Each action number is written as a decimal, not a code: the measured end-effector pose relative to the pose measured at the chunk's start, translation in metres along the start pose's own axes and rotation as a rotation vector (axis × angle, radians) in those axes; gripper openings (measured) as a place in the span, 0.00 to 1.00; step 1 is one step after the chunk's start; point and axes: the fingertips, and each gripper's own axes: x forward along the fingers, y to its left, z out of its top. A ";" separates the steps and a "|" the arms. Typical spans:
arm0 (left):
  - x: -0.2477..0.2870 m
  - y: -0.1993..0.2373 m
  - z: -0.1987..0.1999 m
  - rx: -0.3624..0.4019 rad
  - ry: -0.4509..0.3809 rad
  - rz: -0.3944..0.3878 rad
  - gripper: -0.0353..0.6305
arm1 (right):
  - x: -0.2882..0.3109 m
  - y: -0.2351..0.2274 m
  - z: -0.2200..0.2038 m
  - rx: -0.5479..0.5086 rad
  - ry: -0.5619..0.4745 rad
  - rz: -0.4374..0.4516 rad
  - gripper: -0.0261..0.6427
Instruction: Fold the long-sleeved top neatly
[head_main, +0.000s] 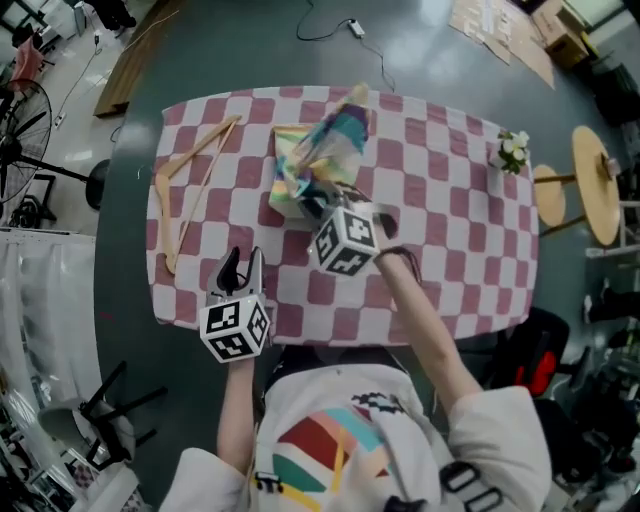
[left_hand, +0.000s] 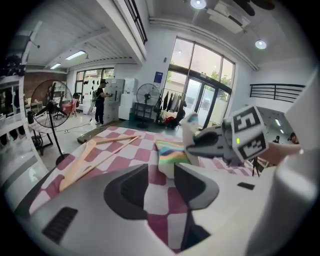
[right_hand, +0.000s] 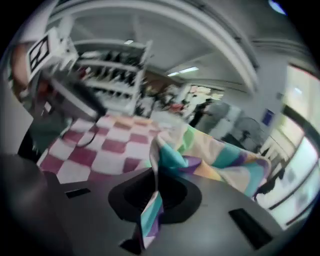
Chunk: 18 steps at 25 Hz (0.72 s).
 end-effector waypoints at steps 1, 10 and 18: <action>-0.004 0.008 -0.004 -0.024 0.004 0.012 0.30 | 0.012 0.027 -0.005 -0.156 0.071 0.056 0.06; -0.019 0.046 -0.032 -0.092 0.039 0.057 0.30 | 0.058 0.078 -0.027 -0.302 0.198 -0.072 0.06; -0.013 0.036 -0.021 -0.056 0.021 0.035 0.30 | 0.050 0.081 -0.019 -0.307 0.157 -0.018 0.06</action>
